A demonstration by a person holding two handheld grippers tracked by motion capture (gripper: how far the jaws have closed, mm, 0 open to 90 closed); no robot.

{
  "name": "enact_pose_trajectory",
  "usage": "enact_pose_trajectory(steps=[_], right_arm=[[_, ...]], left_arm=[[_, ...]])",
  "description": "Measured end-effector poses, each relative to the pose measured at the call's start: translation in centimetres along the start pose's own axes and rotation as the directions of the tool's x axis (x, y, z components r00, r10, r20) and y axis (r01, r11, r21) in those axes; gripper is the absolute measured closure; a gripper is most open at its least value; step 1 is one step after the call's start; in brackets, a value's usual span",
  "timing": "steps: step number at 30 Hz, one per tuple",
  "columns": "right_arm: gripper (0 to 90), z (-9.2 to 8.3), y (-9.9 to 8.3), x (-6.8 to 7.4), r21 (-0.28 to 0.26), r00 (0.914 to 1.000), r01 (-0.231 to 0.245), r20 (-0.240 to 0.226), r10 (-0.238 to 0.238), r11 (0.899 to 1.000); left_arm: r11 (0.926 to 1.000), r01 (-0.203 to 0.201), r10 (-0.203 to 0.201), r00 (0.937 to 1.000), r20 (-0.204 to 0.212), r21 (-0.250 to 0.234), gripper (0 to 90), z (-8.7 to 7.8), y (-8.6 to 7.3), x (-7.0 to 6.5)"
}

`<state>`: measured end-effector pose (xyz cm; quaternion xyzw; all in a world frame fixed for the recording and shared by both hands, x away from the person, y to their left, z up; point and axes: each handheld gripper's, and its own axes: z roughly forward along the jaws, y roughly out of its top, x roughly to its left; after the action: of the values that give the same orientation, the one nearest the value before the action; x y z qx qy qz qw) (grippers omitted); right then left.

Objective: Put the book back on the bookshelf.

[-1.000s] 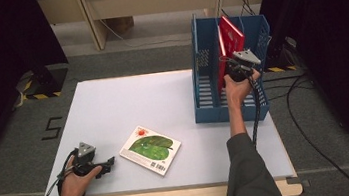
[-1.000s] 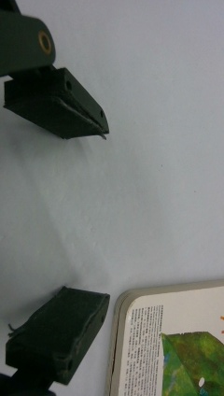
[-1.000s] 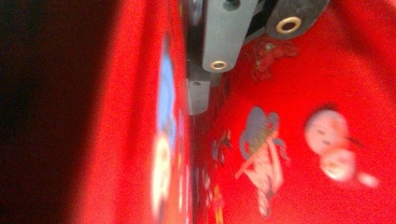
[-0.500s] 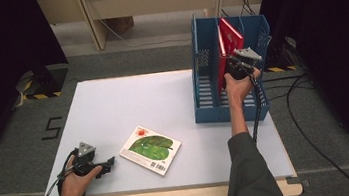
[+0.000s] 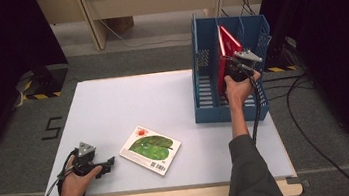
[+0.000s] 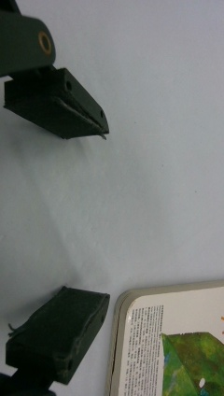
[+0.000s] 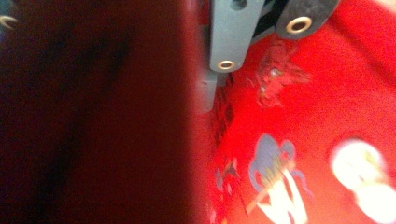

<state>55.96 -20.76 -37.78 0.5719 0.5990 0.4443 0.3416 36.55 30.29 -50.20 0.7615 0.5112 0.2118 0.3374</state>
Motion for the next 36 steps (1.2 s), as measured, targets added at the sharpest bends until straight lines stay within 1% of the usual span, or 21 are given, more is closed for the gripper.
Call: enact_pose_trajectory(steps=[2,4,8,11,14,17,18,20,21,23,26,30,31,32,33,35,36], right_arm=[[74.2,-0.4,0.2,0.0,0.013,1.0,0.008,-0.005,-0.008,1.0],[73.2,-0.9,0.3,-0.1,0.007,0.9998,0.001,-0.019,-0.001,1.0],[72.4,-2.1,0.3,0.0,0.021,0.9985,0.032,-0.046,-0.031,0.999],[69.9,-2.7,0.0,0.0,0.028,0.9977,0.029,-0.061,-0.028,0.999],[69.4,-3.2,-0.4,0.1,0.028,0.9968,0.032,-0.075,-0.03,0.999],[66.6,-3.7,-0.8,-0.1,0.033,0.9954,0.028,-0.092,-0.025,0.999],[64.7,-4.0,-1.0,-0.1,0.035,0.995,0.027,-0.097,-0.023,0.999],[61.3,-4.5,-1.3,-0.3,0.04,0.993,0.039,-0.113,-0.034,0.998],[61.8,-4.8,-1.5,-0.4,0.033,0.9924,0.042,-0.117,-0.038,0.999],[61.5,-5.5,-1.8,-0.4,0.041,0.9884,0.066,-0.139,-0.06,0.997],[64.1,-6.3,-2.3,-0.6,0.046,0.9851,0.083,-0.154,-0.076,0.995],[70.6,-6.8,-3.0,-1.0,0.064,0.9813,0.118,-0.161,-0.106,0.991],[73.9,-6.9,-3.2,-1.0,0.065,0.9813,0.12,-0.159,-0.109,0.991],[74.8,-6.9,-3.3,-1.1,0.061,0.9793,0.129,-0.165,-0.117,0.99],[75.0,-7.0,-3.4,-1.2,0.061,0.9787,0.122,-0.173,-0.11,0.991],[75.0,-6.9,-3.5,-1.4,0.058,0.9781,0.094,-0.192,-0.081,0.994],[75.0,-6.8,-3.5,-1.5,0.058,0.9774,0.091,-0.197,-0.077,0.994]], left_arm=[[1.0,0.0,0.0,1.0,0.0,0.0,14.9,0.0,0.0,0.0],[1.0,0.0,0.0,1.0,0.0,0.0,14.9,0.0,0.0,0.0],[1.0,0.003,-0.003,1.0,-0.001,-0.002,14.9,0.0,0.0,0.0],[1.0,0.003,-0.003,1.0,-0.001,-0.001,14.9,0.0,0.0,0.0],[1.0,0.003,-0.003,1.0,-0.001,0.0,14.9,0.0,0.0,0.0],[1.0,0.002,-0.002,1.0,-0.001,0.0,14.9,0.0,0.0,0.0],[1.0,0.003,-0.003,1.0,-0.001,-0.001,14.9,0.0,0.0,0.0],[1.0,0.003,-0.003,1.0,-0.001,-0.002,14.9,0.0,0.0,0.0],[1.0,0.003,-0.003,1.0,-0.001,-0.002,14.9,0.0,0.0,0.0],[1.0,0.004,-0.004,1.0,-0.001,-0.003,14.9,0.0,0.0,0.0],[1.0,0.004,-0.004,1.0,0.0,0.001,14.9,0.0,0.0,0.0],[1.0,0.003,-0.003,1.0,0.0,0.0,14.9,0.0,0.0,0.0],[1.0,0.004,-0.004,1.0,0.0,0.002,14.9,0.0,0.0,0.0],[1.0,0.004,-0.004,1.0,0.0,0.002,14.9,0.0,0.0,0.0],[1.0,0.004,-0.004,1.0,0.0,0.002,14.9,0.0,0.0,0.0],[1.0,0.004,-0.004,1.0,0.001,0.003,14.9,0.0,0.0,0.0],[1.0,0.003,-0.003,1.0,0.0,0.003,14.9,0.0,0.0,0.0]])
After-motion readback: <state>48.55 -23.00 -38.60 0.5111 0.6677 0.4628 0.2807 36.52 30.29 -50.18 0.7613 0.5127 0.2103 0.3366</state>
